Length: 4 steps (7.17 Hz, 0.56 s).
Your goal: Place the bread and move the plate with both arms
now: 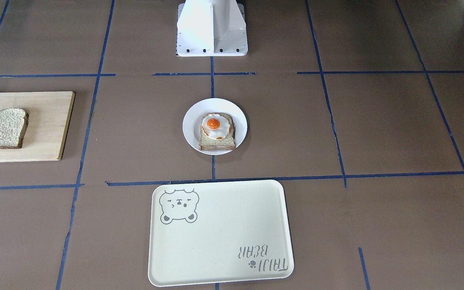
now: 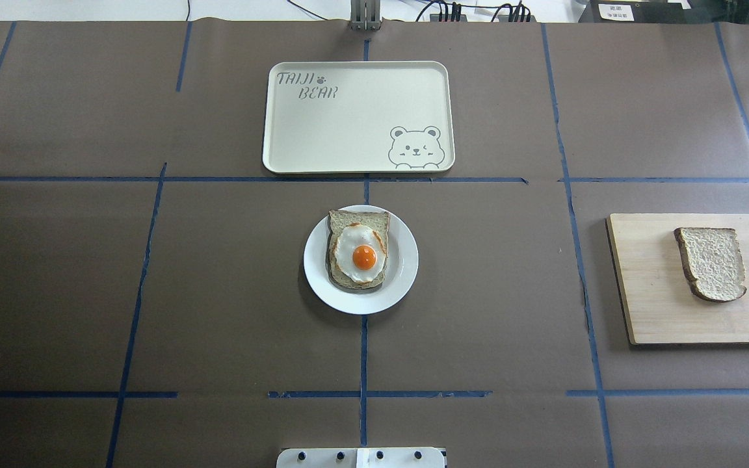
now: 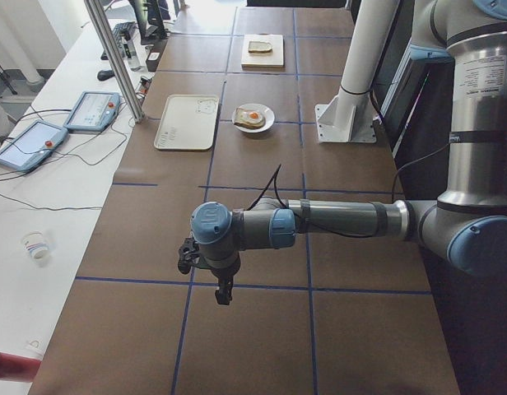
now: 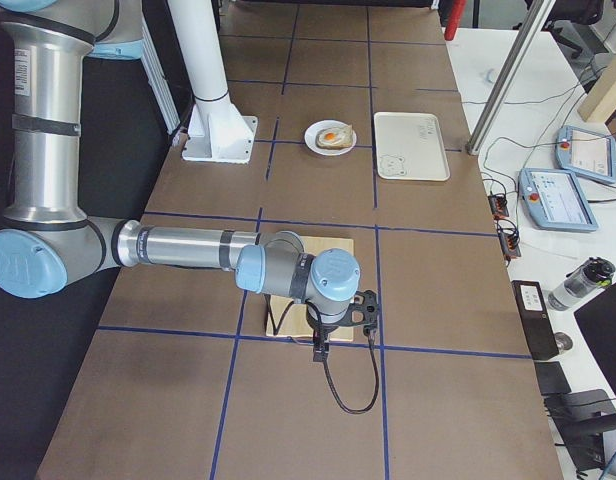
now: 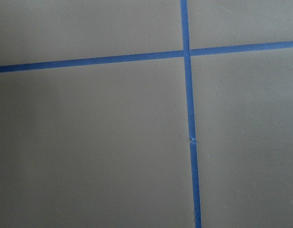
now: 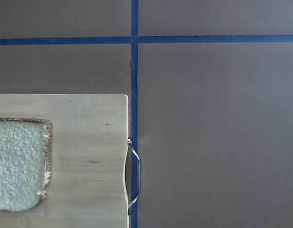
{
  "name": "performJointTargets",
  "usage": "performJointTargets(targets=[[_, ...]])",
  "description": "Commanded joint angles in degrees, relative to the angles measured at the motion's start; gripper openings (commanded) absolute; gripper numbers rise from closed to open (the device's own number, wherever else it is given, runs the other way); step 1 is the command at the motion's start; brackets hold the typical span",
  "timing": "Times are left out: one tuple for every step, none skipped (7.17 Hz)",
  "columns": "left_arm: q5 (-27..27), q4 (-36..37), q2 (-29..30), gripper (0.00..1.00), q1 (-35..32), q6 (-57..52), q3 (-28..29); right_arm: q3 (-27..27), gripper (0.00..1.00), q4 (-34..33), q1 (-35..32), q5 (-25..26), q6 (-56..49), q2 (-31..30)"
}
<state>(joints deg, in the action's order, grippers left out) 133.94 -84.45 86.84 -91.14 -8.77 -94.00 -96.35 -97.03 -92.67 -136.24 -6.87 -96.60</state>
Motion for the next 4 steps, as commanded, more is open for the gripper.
performJointTargets(targets=[[0.00,-0.01,0.00,1.00,0.00,-0.02,0.13,0.02,1.00,0.00,-0.05,0.01,0.01,0.01],[0.00,-0.01,0.00,1.00,0.00,-0.02,0.22,0.02,1.00,0.00,-0.06,0.01,0.01,0.09],[0.00,-0.01,0.00,1.00,0.00,-0.02,0.22,-0.15,1.00,0.00,0.03,-0.07,0.19,0.36],[0.00,-0.01,0.00,1.00,0.00,-0.02,0.22,-0.15,1.00,0.00,0.03,-0.08,0.19,0.62]])
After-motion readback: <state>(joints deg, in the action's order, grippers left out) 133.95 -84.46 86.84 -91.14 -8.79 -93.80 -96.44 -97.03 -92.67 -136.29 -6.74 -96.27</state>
